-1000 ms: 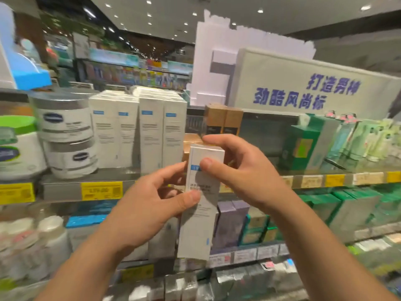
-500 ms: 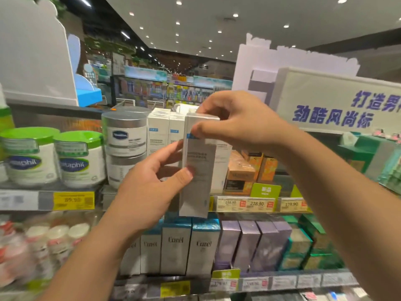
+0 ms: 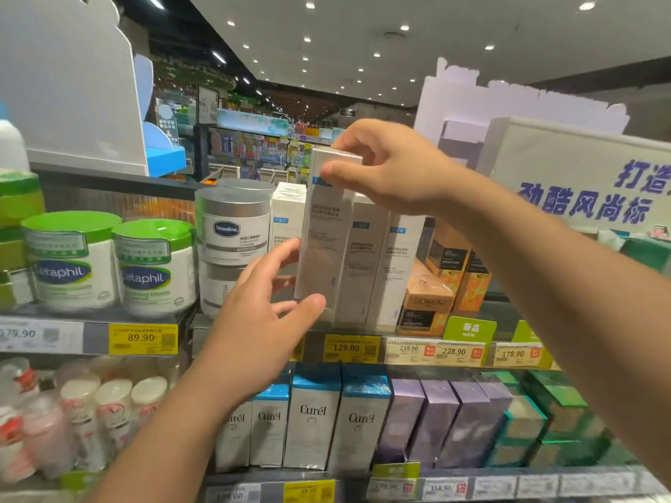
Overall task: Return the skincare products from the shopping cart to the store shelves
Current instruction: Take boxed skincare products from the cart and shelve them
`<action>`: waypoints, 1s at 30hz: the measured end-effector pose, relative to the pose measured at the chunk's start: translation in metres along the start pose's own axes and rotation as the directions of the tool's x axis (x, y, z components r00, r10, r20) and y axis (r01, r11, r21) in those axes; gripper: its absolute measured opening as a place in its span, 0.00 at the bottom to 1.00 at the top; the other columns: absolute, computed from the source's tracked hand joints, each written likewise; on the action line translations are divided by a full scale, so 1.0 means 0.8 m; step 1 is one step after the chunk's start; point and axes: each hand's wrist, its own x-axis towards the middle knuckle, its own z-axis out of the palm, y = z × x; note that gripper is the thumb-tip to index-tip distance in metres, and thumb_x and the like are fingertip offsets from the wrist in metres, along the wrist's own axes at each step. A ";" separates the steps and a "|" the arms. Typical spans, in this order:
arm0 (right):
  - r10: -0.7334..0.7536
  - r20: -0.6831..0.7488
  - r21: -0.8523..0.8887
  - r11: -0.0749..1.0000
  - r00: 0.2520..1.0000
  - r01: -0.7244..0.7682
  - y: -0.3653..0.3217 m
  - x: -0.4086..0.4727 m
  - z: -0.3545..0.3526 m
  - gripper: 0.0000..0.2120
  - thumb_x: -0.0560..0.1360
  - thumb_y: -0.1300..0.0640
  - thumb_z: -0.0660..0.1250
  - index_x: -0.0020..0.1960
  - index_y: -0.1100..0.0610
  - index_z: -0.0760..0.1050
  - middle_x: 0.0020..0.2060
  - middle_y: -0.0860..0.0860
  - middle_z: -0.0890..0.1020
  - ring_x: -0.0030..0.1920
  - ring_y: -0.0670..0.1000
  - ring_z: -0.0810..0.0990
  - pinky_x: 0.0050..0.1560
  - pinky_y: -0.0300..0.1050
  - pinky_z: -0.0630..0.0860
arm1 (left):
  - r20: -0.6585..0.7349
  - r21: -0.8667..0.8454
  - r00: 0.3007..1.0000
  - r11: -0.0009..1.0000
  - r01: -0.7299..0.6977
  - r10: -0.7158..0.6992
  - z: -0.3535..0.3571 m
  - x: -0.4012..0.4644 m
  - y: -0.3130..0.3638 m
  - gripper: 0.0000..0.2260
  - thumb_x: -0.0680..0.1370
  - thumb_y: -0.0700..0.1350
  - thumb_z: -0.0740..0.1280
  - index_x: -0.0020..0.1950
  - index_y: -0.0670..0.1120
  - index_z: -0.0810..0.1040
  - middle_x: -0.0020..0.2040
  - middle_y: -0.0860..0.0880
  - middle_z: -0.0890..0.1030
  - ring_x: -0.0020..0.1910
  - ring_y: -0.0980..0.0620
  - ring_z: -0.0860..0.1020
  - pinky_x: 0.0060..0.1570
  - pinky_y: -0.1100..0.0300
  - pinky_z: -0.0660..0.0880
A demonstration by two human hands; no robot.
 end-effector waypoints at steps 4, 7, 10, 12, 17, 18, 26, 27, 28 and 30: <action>-0.017 0.041 -0.077 0.997 0.999 0.020 0.009 0.008 0.012 0.17 0.79 0.35 0.65 0.58 0.46 0.75 0.49 0.38 0.76 0.59 0.52 0.72 0.65 0.63 0.70 | 0.016 0.018 0.999 0.999 0.032 -0.032 -0.002 0.004 -0.014 0.31 0.79 0.49 0.71 0.79 0.63 0.64 0.73 0.64 0.69 0.64 0.71 0.72 0.64 0.65 0.74; -0.007 0.058 -0.094 0.996 0.998 0.012 0.015 0.012 0.019 0.19 0.79 0.36 0.65 0.62 0.47 0.76 0.52 0.41 0.77 0.62 0.53 0.69 0.68 0.62 0.67 | 0.038 0.014 0.998 0.999 0.043 -0.044 0.000 0.006 -0.024 0.31 0.78 0.49 0.70 0.79 0.62 0.63 0.72 0.64 0.68 0.65 0.70 0.71 0.62 0.69 0.72; -0.001 0.095 -0.165 0.986 0.995 0.017 0.020 0.015 0.025 0.19 0.80 0.36 0.64 0.63 0.46 0.75 0.58 0.44 0.79 0.64 0.53 0.67 0.63 0.56 0.63 | 0.068 -0.034 0.996 0.997 0.065 -0.063 0.002 0.008 -0.033 0.32 0.79 0.47 0.71 0.80 0.61 0.63 0.72 0.63 0.69 0.65 0.70 0.73 0.62 0.69 0.73; 0.005 0.119 -0.196 0.980 0.993 0.019 0.022 0.016 0.027 0.20 0.80 0.35 0.63 0.64 0.46 0.75 0.59 0.45 0.78 0.64 0.53 0.66 0.62 0.56 0.61 | 0.080 -0.054 0.994 0.995 0.079 -0.075 0.004 0.009 -0.038 0.32 0.78 0.46 0.71 0.80 0.59 0.64 0.72 0.62 0.70 0.66 0.68 0.73 0.67 0.63 0.74; 0.015 0.138 -0.245 0.969 0.990 0.019 0.021 0.017 0.031 0.23 0.79 0.35 0.63 0.66 0.48 0.75 0.62 0.49 0.75 0.65 0.54 0.64 0.64 0.56 0.60 | 0.091 -0.056 0.991 0.993 0.103 -0.097 0.005 0.012 -0.047 0.32 0.79 0.46 0.72 0.80 0.60 0.63 0.74 0.60 0.70 0.71 0.60 0.72 0.71 0.55 0.72; 0.018 0.147 -0.260 0.965 0.989 0.021 0.021 0.016 0.032 0.23 0.79 0.35 0.64 0.66 0.49 0.76 0.61 0.50 0.75 0.65 0.54 0.64 0.64 0.56 0.60 | 0.094 -0.057 0.990 0.992 0.109 -0.103 0.006 0.012 -0.048 0.32 0.79 0.47 0.72 0.80 0.61 0.63 0.75 0.60 0.70 0.71 0.59 0.72 0.71 0.55 0.72; 0.067 0.192 -0.360 0.933 0.979 0.007 0.017 0.014 0.045 0.18 0.82 0.40 0.61 0.53 0.55 0.75 0.53 0.52 0.72 0.59 0.56 0.63 0.60 0.57 0.61 | 0.096 -0.025 0.988 0.992 0.125 -0.122 0.012 0.015 -0.047 0.32 0.79 0.47 0.71 0.80 0.62 0.63 0.76 0.59 0.67 0.72 0.58 0.70 0.67 0.62 0.71; 0.069 0.191 -0.370 0.929 0.979 0.007 0.017 0.014 0.046 0.18 0.82 0.40 0.60 0.51 0.55 0.74 0.52 0.52 0.71 0.58 0.56 0.62 0.60 0.57 0.60 | 0.099 -0.022 0.987 0.991 0.130 -0.128 0.013 0.015 -0.048 0.32 0.79 0.47 0.71 0.80 0.62 0.62 0.76 0.59 0.67 0.73 0.57 0.70 0.66 0.62 0.71; 0.068 0.190 -0.385 0.923 0.979 0.010 0.017 0.014 0.049 0.18 0.82 0.40 0.60 0.49 0.54 0.73 0.51 0.51 0.71 0.58 0.56 0.62 0.60 0.58 0.60 | 0.100 -0.023 0.986 0.991 0.135 -0.133 0.013 0.015 -0.048 0.32 0.79 0.47 0.71 0.80 0.62 0.62 0.76 0.59 0.67 0.73 0.57 0.70 0.66 0.62 0.70; 0.065 0.195 -0.424 0.906 0.979 0.024 0.019 0.013 0.053 0.16 0.82 0.39 0.60 0.51 0.51 0.75 0.52 0.50 0.71 0.60 0.56 0.62 0.65 0.60 0.58 | 0.100 -0.028 0.984 0.989 0.148 -0.144 0.014 0.015 -0.050 0.32 0.80 0.47 0.71 0.80 0.61 0.62 0.77 0.59 0.67 0.74 0.57 0.69 0.66 0.62 0.70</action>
